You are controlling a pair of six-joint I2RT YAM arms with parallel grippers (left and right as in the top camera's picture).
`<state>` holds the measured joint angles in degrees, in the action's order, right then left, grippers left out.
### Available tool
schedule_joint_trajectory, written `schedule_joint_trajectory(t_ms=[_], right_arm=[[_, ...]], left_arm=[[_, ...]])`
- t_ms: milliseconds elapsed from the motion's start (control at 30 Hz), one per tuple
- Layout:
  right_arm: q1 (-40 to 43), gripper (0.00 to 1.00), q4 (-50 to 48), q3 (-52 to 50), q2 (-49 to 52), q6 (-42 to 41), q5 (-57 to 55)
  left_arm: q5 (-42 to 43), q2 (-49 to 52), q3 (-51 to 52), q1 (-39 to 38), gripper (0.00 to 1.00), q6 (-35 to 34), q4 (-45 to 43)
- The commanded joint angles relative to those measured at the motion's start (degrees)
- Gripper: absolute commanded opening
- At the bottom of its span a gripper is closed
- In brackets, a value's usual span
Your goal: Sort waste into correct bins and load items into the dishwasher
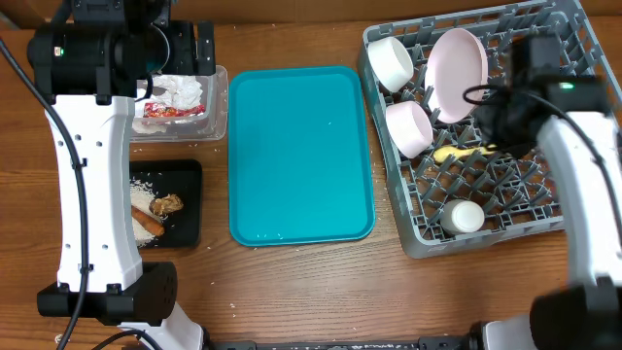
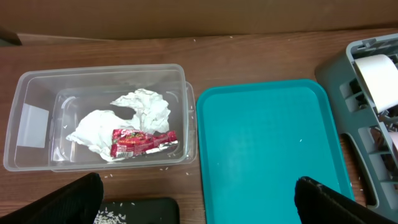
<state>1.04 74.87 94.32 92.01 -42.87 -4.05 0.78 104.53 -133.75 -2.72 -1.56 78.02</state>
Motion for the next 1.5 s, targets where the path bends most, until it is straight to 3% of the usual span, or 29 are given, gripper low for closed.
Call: schedule_joint_trajectory(t_ms=[0,233,433,567,700,767,900,1200,1467], right_arm=[[-0.28,1.00,5.33,9.51,-10.29,5.84,2.69],[-0.26,1.00,9.01,12.61,-21.70,10.01,-2.25],[-0.28,1.00,20.74,12.50,-31.56,6.71,-14.88],[-0.35,1.00,20.81,8.70,-38.10,7.13,-16.52],[-0.33,1.00,6.23,-4.28,-46.60,11.26,-16.68],[-0.33,1.00,-9.03,-17.68,-53.77,14.80,-15.32],[-0.33,1.00,-29.86,-38.27,-64.15,18.58,-12.28],[-1.79,1.00,-66.42,-82.73,-84.48,22.12,-6.14],[-4.04,1.00,-71.04,-93.85,-91.86,22.64,-5.57]], left_arm=[[-0.35,0.13,0.00,0.04,1.00,-0.15,-0.07],[-0.35,0.13,0.00,0.04,1.00,-0.15,-0.07],[-0.33,0.13,0.00,0.04,1.00,-0.15,-0.09],[-0.33,0.13,0.00,0.04,1.00,-0.15,-0.09],[-0.35,0.13,0.00,0.04,1.00,-0.15,-0.07],[-0.35,0.13,0.00,0.04,1.00,-0.15,-0.07],[-0.35,0.13,0.00,0.04,1.00,-0.15,-0.07],[-0.35,0.13,0.00,0.04,1.00,-0.15,-0.07],[-0.35,0.13,0.00,0.04,1.00,-0.15,-0.07]])
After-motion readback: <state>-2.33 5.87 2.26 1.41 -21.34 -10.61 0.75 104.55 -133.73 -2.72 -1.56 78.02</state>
